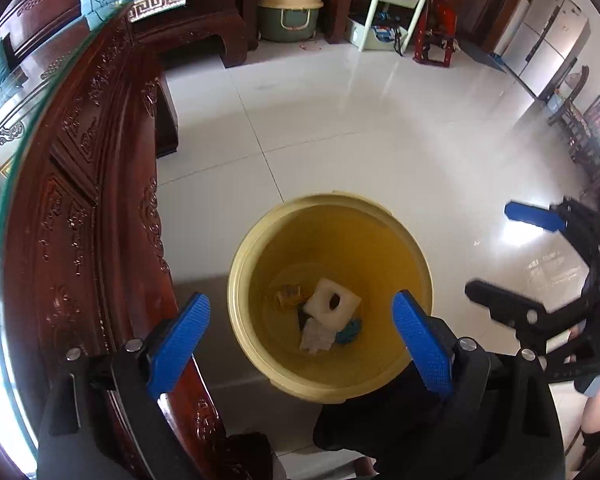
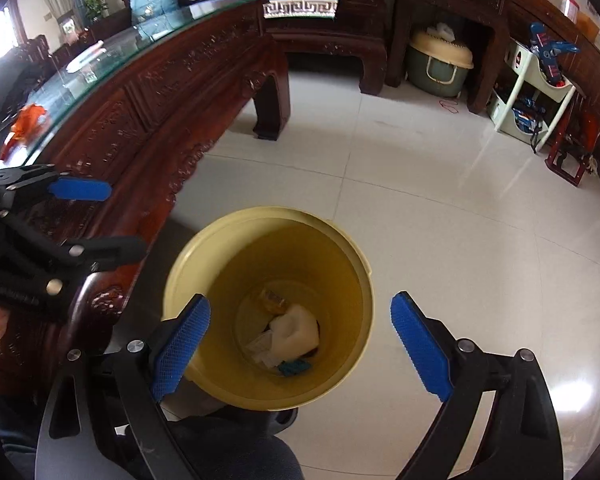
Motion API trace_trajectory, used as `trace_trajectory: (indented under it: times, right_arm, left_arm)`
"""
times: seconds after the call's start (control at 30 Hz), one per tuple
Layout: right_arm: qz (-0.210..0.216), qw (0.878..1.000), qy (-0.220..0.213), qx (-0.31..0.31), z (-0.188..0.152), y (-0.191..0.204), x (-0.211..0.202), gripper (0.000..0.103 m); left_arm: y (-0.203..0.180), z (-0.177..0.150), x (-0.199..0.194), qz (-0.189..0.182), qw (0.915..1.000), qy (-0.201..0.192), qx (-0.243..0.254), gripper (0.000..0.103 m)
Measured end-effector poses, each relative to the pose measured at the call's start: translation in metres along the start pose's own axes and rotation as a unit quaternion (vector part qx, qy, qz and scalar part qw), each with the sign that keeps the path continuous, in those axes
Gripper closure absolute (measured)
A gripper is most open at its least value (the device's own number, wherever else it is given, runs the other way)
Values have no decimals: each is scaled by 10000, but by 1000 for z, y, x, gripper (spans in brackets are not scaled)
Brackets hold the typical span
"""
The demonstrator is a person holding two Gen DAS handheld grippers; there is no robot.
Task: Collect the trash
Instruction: 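Move both tools back over the table, then grasp the clear plastic bag with the left tool while the right tool grasps the green snack bag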
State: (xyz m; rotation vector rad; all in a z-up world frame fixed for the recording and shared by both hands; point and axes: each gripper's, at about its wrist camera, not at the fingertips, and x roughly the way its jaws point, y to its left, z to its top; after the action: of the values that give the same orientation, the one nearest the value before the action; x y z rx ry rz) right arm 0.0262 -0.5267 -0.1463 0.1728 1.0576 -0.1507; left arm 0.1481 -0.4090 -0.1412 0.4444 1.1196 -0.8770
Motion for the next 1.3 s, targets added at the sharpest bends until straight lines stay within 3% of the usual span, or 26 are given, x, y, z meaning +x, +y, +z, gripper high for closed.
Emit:
trace_trajectory:
  times: [0.23, 0.5, 0.77, 1.07, 1.3]
  right_arm:
    - [123, 9978, -545, -355, 2, 35, -34, 9]
    - [609, 9830, -1402, -1017, 18, 113, -74, 8]
    - [1192, 9549, -2103, -1724, 29, 217, -104, 8]
    - [1946, 9368, -1921, -2182, 39, 329, -102, 8]
    - [2084, 9307, -1779, -2423, 39, 399, -97, 8]
  left_arm:
    - [18, -17, -68, 251, 9963, -772, -272, 9]
    - [63, -87, -160, 944, 9779, -1573, -1007, 5]
    - [127, -175, -240, 2078, 9379, -1938, -1992, 4]
    - [217, -272, -306, 2775, 8873, -2251, -2915, 4]
    - [266, -311, -326, 3074, 8665, -2274, -3208, 4]
